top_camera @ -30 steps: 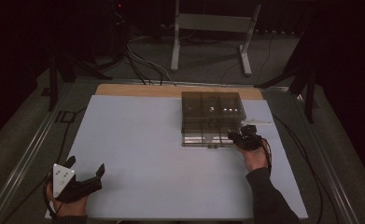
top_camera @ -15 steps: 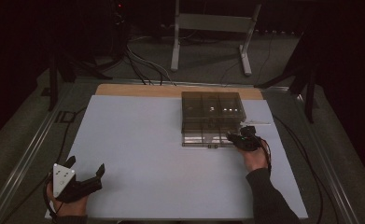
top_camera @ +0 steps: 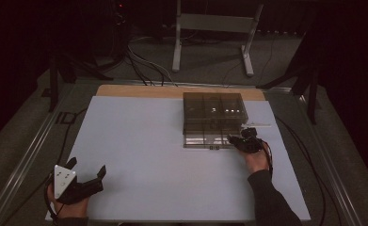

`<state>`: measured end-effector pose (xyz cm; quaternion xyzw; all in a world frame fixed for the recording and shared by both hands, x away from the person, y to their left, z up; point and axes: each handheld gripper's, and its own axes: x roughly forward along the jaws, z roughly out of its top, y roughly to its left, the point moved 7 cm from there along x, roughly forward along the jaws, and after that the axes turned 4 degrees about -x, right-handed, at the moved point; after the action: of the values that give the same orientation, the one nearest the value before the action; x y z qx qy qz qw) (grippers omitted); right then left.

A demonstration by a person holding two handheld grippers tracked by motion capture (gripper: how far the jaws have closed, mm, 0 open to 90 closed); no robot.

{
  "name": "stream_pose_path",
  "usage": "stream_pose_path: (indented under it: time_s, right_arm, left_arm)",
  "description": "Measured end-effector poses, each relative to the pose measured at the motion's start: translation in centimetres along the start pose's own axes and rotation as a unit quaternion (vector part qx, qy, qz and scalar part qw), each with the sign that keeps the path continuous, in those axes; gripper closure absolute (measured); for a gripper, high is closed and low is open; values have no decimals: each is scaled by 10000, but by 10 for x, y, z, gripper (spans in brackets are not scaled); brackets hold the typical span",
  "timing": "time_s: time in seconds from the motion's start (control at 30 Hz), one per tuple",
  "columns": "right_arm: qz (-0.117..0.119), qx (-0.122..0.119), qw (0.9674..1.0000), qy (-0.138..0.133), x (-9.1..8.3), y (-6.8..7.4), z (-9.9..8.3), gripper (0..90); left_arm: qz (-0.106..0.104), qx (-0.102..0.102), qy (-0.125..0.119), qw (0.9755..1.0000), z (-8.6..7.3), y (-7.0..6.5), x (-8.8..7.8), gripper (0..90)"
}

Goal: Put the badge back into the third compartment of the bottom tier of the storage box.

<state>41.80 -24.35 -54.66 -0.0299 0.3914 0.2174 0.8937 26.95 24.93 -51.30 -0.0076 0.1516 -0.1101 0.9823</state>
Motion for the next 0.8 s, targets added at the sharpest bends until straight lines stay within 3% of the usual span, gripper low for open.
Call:
stream_pose_path:
  time_s: [0.7,0.8]
  right_arm:
    - [-43,107,9999,104,5,-5,-4,860]
    - [-116,161,9998,41,3,-6,-3,728]
  left_arm:
    - [-1,-13,1,10000,0,0,0,3]
    - [-1,-16,-3,10000,0,0,0,4]
